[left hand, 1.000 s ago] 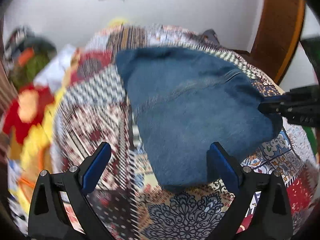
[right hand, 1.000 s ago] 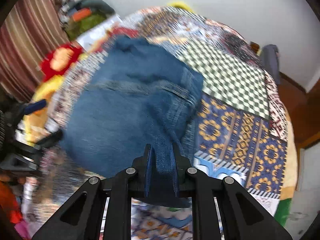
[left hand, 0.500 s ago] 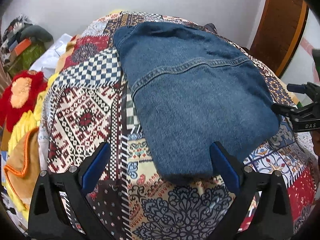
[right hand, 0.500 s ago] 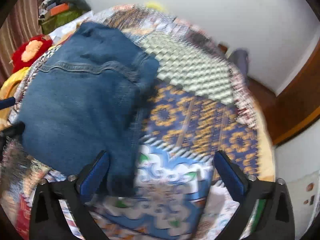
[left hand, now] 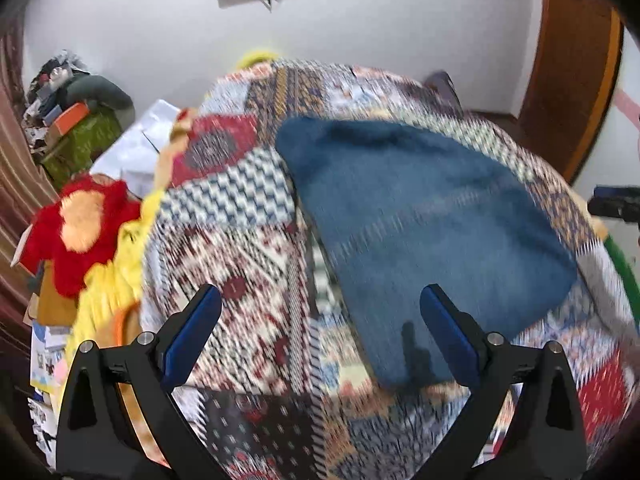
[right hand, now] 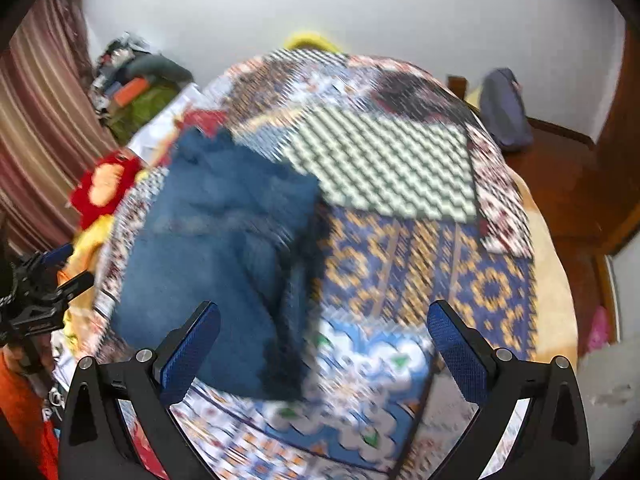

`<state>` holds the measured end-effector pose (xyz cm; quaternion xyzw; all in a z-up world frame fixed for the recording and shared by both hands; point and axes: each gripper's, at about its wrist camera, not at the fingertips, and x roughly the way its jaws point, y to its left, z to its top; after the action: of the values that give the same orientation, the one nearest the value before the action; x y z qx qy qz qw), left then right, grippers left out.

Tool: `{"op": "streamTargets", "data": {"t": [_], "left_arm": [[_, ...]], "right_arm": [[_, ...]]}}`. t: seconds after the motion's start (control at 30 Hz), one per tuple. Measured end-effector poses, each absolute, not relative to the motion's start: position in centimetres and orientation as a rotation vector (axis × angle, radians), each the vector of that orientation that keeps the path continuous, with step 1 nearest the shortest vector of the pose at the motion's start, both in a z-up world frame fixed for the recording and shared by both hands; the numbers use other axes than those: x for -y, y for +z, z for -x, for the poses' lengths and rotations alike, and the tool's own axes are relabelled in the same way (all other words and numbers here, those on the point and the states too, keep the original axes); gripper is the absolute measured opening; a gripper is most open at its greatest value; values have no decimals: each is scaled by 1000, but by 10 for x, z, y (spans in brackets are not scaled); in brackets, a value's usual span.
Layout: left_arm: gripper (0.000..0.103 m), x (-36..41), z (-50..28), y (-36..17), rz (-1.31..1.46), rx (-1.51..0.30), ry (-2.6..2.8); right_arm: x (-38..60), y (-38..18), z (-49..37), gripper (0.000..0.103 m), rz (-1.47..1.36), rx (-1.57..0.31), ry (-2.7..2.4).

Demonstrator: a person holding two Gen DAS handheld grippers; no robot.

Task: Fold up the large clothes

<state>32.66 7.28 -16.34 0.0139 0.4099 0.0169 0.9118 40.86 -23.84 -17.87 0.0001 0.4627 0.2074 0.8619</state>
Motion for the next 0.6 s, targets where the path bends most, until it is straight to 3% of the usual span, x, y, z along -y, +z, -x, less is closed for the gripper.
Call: {"op": "streamTargets", "data": {"t": [0.3,0.6], "left_arm": [[100,-98,-419,-167,74,-926,-6],[100,-85,-511,-209,82,-998,-72]], "right_arm": [[164,-161,-471,103,-30,-992,610],[116,-226,-559,103,-57,-1216,636]]}}
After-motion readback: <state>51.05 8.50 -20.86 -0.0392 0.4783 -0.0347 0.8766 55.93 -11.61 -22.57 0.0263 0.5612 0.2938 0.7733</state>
